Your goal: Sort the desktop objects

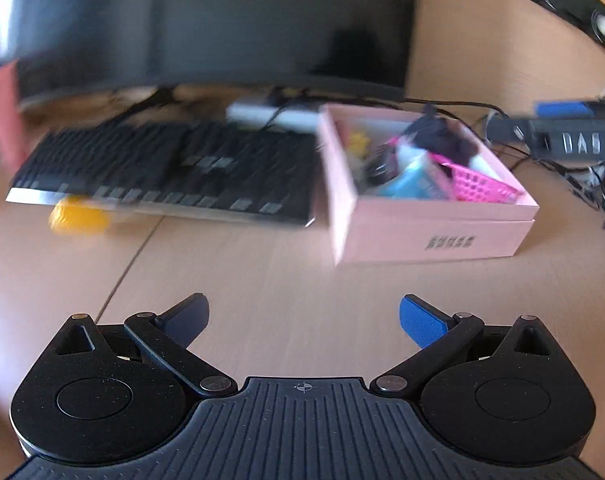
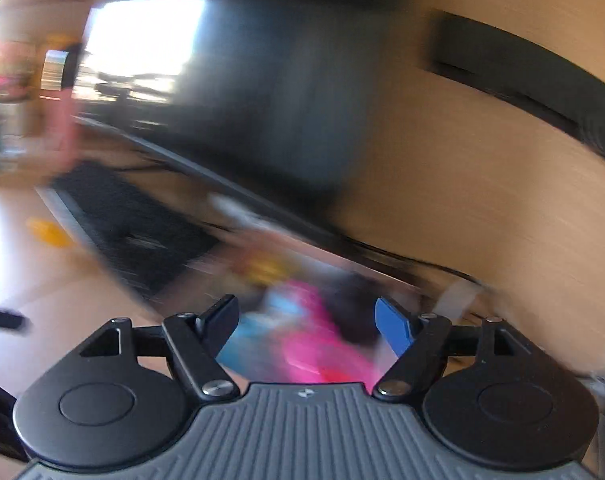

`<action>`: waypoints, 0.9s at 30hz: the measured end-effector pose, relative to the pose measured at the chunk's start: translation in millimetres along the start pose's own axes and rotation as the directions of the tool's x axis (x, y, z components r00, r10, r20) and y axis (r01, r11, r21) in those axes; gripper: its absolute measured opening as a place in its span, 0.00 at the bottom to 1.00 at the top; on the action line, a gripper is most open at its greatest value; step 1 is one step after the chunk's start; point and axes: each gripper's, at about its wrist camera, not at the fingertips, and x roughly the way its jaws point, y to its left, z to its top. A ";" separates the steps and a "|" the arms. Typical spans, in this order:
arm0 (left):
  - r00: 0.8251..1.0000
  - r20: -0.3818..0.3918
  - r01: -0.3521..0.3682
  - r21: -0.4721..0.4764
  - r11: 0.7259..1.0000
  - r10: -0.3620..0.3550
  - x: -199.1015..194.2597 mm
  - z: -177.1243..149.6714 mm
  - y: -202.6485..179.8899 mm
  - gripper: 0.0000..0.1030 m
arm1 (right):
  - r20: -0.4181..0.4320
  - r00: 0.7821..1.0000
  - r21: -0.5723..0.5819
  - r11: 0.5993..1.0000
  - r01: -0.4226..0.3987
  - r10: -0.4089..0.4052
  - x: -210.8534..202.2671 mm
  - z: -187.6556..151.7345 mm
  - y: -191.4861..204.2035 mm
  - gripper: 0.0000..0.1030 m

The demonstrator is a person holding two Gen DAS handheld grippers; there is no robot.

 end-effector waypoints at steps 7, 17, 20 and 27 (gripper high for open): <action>1.000 0.000 -0.024 0.127 0.992 0.025 36.8 23.5 -24.4 1.00 | -0.155 0.971 0.107 0.974 0.201 -0.183 33.0 -37.3 -49.3 0.74; 0.997 0.006 -0.074 0.199 0.977 0.075 66.0 39.7 -12.8 1.00 | -0.218 0.963 0.105 0.977 0.188 -0.162 69.3 -37.7 -31.7 0.74; 0.997 0.014 -0.074 0.206 0.976 0.072 73.7 44.9 -9.2 1.00 | -0.232 0.952 0.054 0.975 0.217 -0.199 70.0 -43.2 -28.5 0.74; 1.000 0.001 -0.028 0.222 0.975 0.028 87.7 50.0 -10.8 1.00 | -0.207 0.949 -0.024 0.971 0.239 -0.239 73.1 -42.0 -28.6 0.77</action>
